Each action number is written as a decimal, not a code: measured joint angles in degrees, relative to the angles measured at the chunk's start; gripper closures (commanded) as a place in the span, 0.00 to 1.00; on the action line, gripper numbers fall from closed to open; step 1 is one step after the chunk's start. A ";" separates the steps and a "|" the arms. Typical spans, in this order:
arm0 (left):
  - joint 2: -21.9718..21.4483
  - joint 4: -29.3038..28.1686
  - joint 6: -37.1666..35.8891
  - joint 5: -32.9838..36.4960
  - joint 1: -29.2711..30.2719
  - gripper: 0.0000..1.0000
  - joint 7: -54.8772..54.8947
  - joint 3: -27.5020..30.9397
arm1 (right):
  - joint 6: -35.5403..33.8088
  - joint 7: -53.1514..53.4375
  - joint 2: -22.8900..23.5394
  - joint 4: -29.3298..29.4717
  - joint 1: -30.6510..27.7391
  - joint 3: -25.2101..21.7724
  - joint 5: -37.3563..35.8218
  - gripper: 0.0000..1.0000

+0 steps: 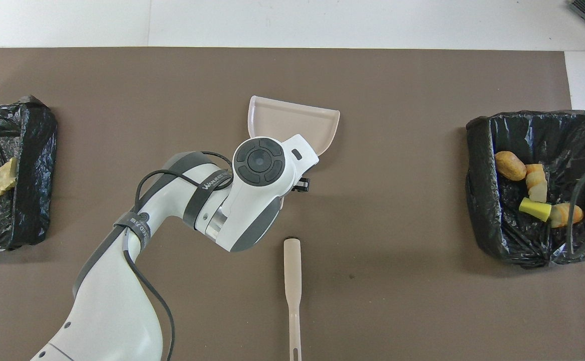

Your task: Sweep and dump trash in bin

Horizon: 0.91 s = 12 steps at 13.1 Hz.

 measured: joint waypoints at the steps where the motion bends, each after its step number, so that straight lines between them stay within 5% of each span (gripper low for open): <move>1: -0.67 0.03 -0.05 0.00 2.40 0.00 0.48 0.15 | 0.00 0.00 0.01 0.00 -0.01 0.00 0.00 0.00; 5: -2.87 2.48 -2.68 -0.03 12.77 0.00 13.41 0.54 | 0.45 0.00 0.02 0.00 -0.60 -0.03 -0.01 0.00; 12: -7.19 8.32 -18.05 -0.07 26.14 0.00 30.57 0.73 | 0.22 0.00 0.06 -0.02 -0.69 0.06 0.03 0.00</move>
